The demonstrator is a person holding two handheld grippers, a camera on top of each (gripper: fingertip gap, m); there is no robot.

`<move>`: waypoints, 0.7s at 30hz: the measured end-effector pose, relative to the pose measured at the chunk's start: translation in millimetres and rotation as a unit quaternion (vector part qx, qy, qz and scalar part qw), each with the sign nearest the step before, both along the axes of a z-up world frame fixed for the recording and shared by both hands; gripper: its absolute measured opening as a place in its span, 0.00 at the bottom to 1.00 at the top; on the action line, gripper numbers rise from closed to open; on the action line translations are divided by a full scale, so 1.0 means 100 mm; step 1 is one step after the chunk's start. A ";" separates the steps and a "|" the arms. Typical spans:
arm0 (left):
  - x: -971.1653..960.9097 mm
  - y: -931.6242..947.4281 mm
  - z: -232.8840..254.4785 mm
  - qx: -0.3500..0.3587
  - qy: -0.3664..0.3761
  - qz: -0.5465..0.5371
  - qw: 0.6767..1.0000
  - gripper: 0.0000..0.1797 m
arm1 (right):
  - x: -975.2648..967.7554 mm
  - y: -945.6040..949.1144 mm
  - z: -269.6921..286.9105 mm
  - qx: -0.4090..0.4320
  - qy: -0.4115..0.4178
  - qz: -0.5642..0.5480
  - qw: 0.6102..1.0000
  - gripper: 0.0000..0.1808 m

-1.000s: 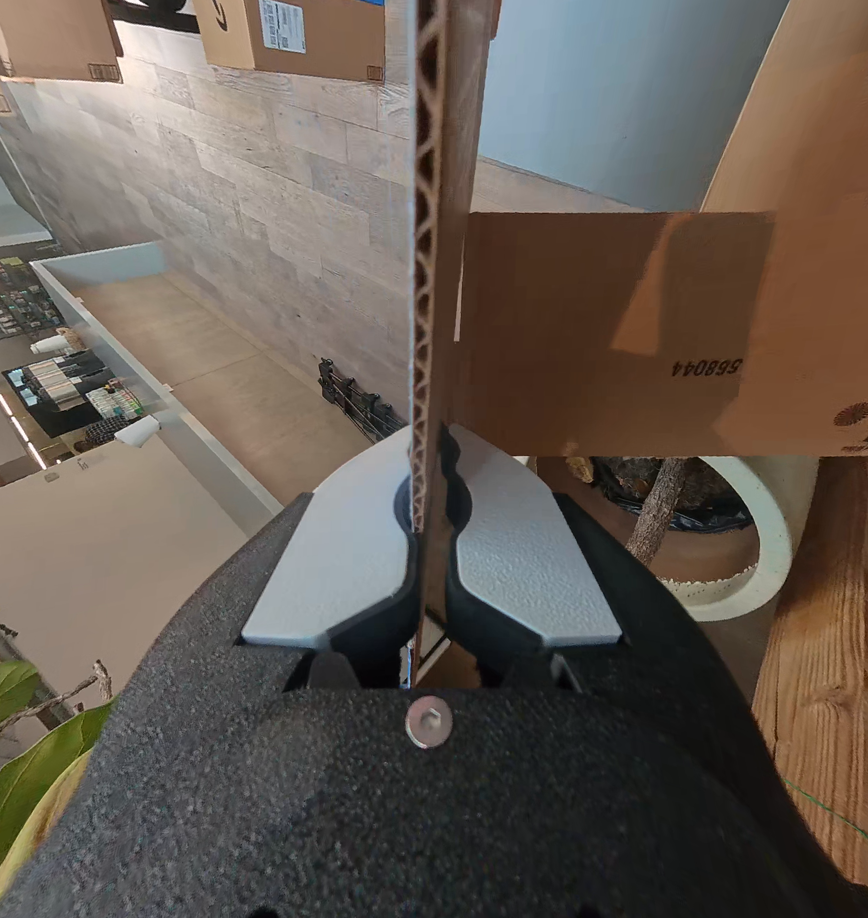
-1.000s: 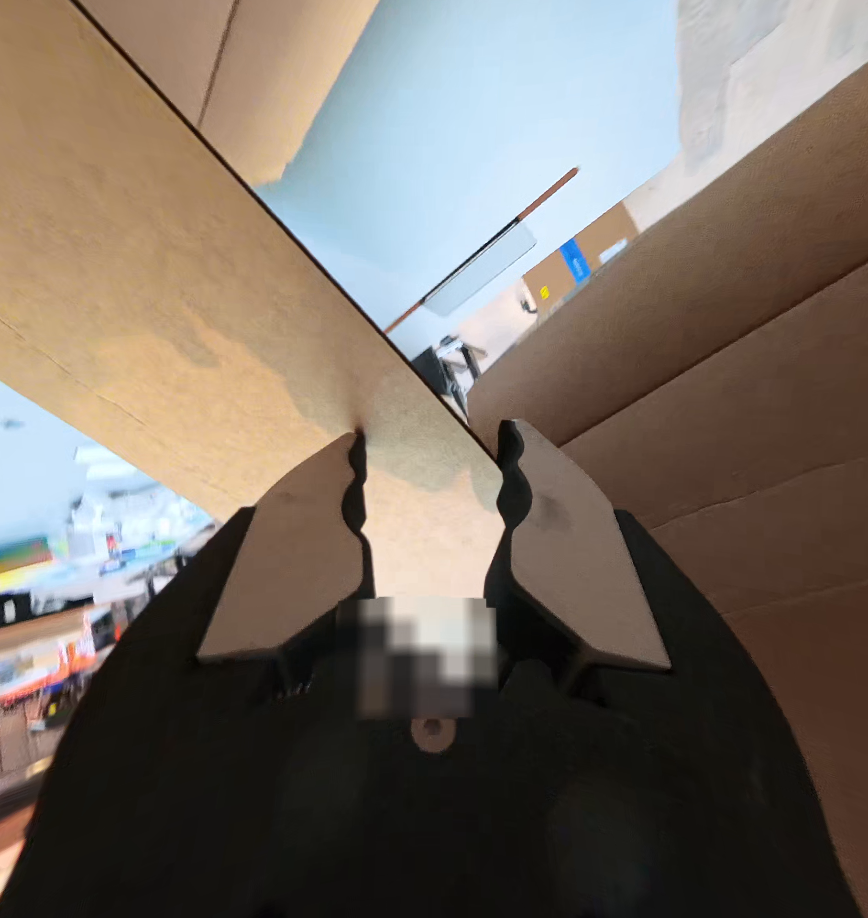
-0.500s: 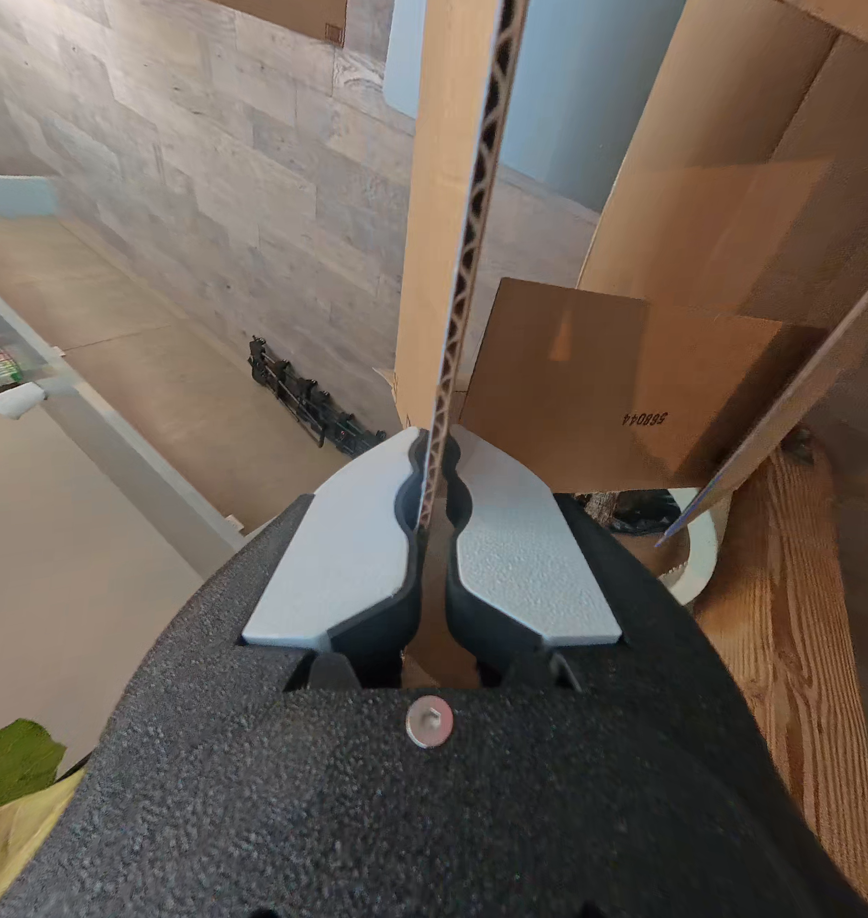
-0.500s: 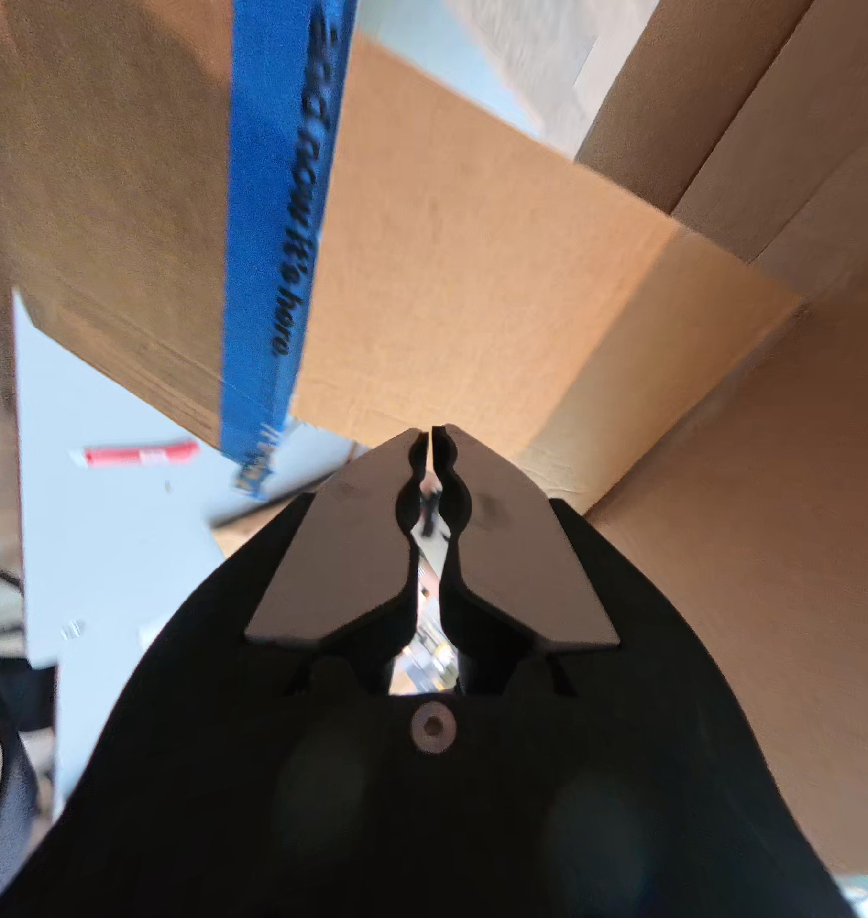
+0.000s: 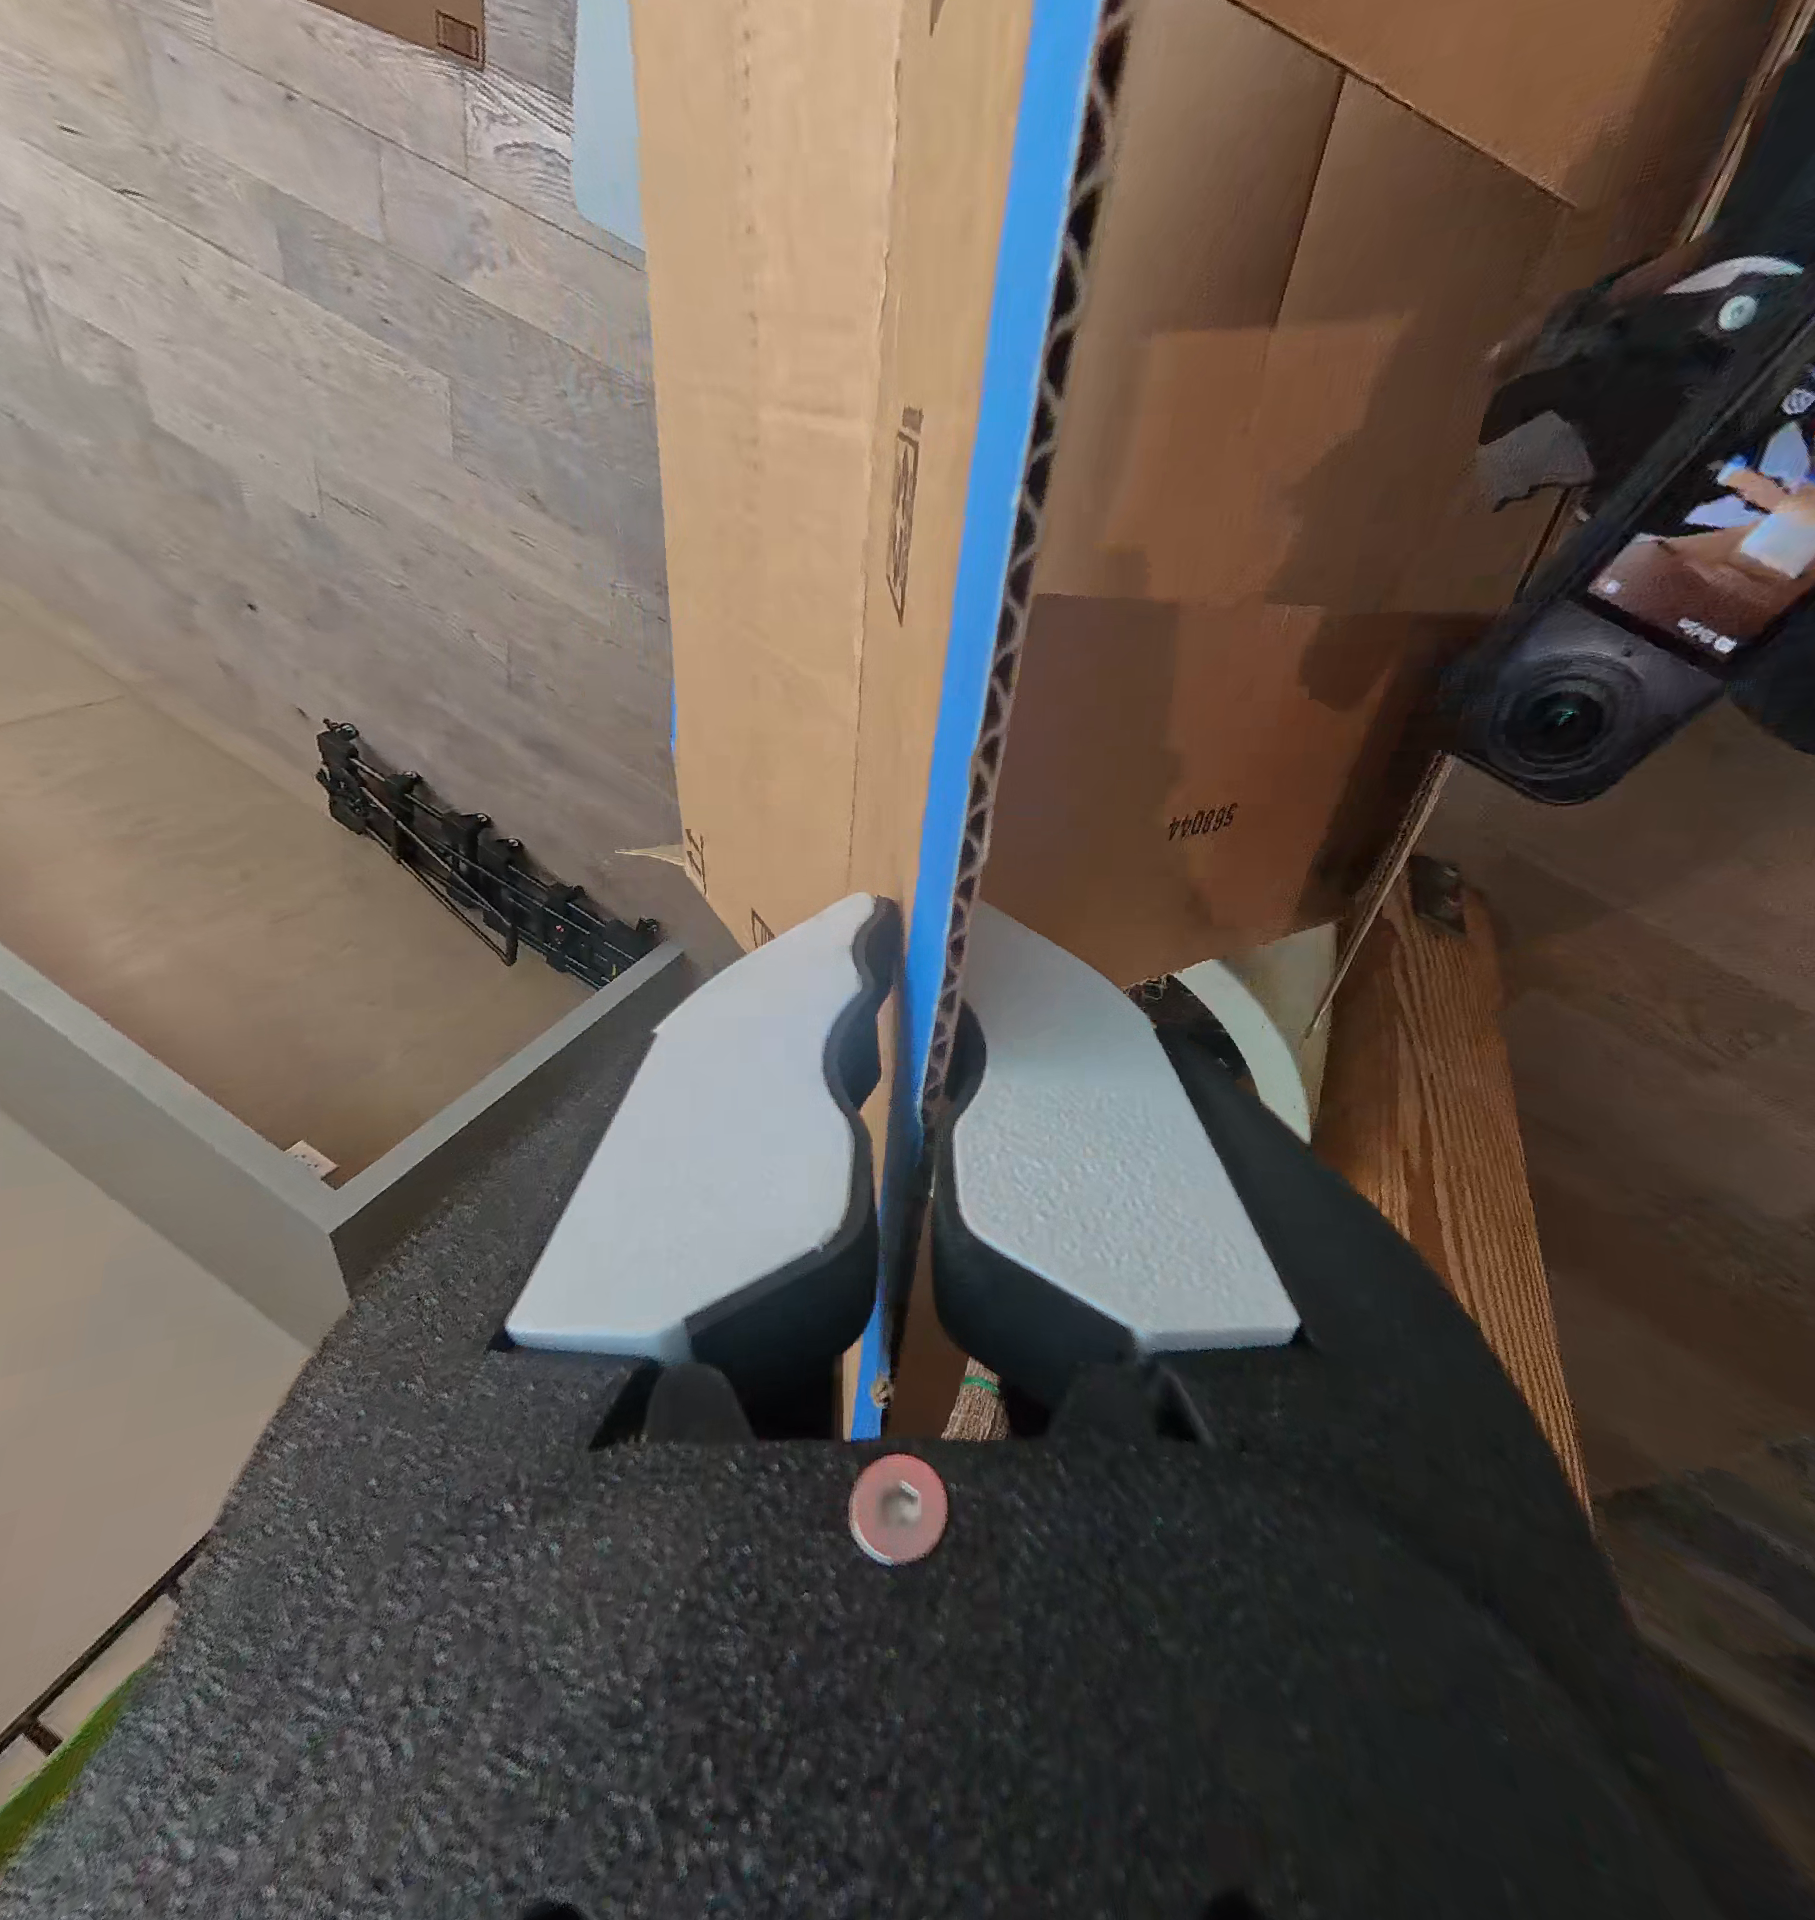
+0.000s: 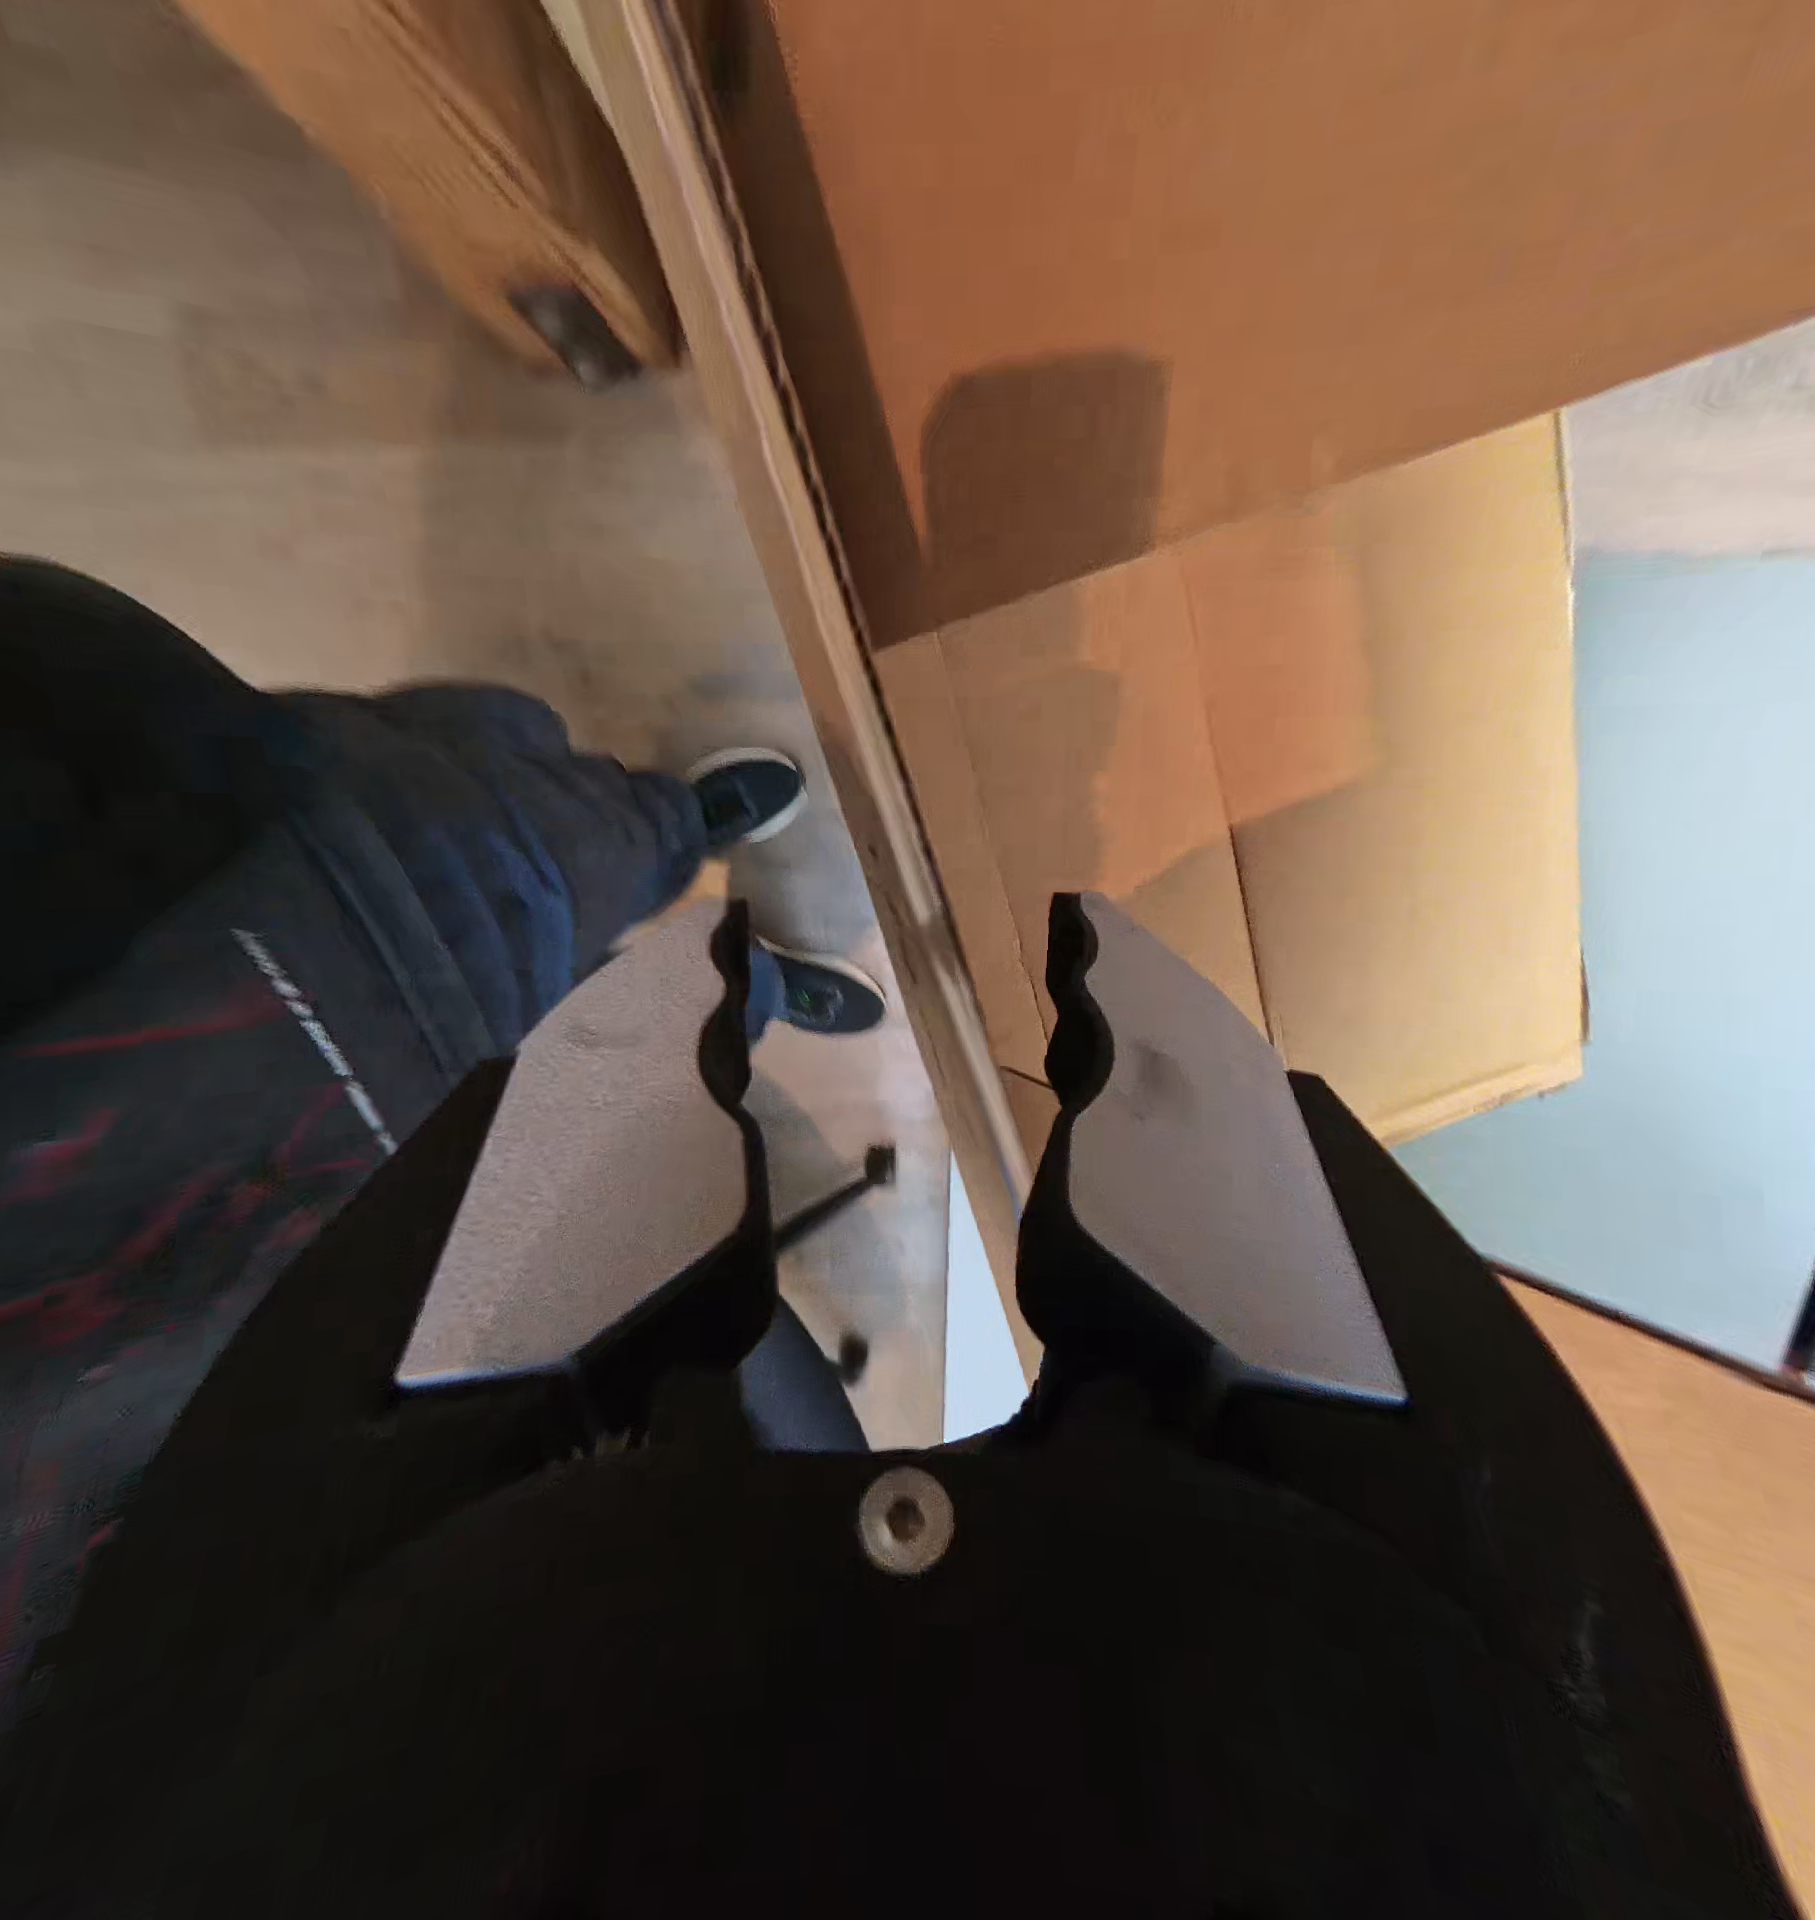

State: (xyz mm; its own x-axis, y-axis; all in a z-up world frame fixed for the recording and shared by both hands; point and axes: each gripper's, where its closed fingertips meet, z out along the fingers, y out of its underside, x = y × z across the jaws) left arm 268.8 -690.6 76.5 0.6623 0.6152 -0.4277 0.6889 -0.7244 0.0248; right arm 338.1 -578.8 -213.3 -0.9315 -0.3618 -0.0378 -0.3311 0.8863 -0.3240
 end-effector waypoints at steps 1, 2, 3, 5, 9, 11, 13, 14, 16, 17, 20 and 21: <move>0.02 0.02 -0.08 0.004 -0.005 -0.002 1.000 0.03 | 0.05 0.11 -0.18 0.014 0.021 0.001 1.000 0.32; 0.05 0.04 -0.15 0.011 -0.011 -0.002 1.000 0.03 | 0.11 0.22 -0.33 0.023 0.036 0.000 0.999 0.31; 0.09 0.07 -0.23 0.018 -0.018 -0.003 1.000 0.03 | 0.19 0.34 -0.47 0.032 0.039 -0.004 0.999 0.31; 0.16 0.12 -0.38 0.032 -0.033 -0.005 0.999 0.02 | 0.36 0.62 -0.71 0.049 0.043 -0.021 0.998 0.31; 0.26 0.19 -0.55 0.018 -0.024 -0.010 1.000 0.03 | 0.68 1.25 -1.10 0.074 0.022 -0.072 0.994 0.36; 0.31 0.27 -0.58 0.029 -0.017 -0.012 0.999 0.03 | 0.82 1.51 -1.27 0.068 0.011 -0.105 0.992 0.44; 0.36 0.37 -0.61 0.045 -0.010 -0.013 0.999 0.04 | 0.89 1.81 -1.50 0.087 0.030 -0.121 0.988 0.50; 0.39 0.43 -0.62 0.045 -0.005 -0.014 0.999 0.04 | 0.92 1.92 -1.61 0.090 0.036 -0.135 0.986 0.55; 0.46 0.58 -0.62 0.050 0.001 -0.017 0.999 0.04 | 0.96 2.02 -1.77 0.070 0.041 -0.159 0.984 0.58; 0.50 0.66 -0.62 0.052 0.003 -0.018 0.998 0.04 | 0.97 2.05 -1.85 0.063 0.049 -0.161 0.984 0.58; 0.67 0.97 -0.64 0.057 0.007 -0.023 0.998 0.05 | 1.02 2.12 -2.06 0.045 0.069 -0.158 0.984 0.58; 0.73 1.07 -0.66 0.054 0.007 -0.023 0.998 0.05 | 1.03 2.14 -2.13 0.037 0.073 -0.157 0.984 0.59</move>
State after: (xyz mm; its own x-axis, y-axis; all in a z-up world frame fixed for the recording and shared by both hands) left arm 341.9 -583.9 10.6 0.6851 0.6271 -0.3706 0.6547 -0.7531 -0.0641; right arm 440.7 -365.1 -426.2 -0.9943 -0.0564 0.0900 -0.0754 0.9717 -0.2240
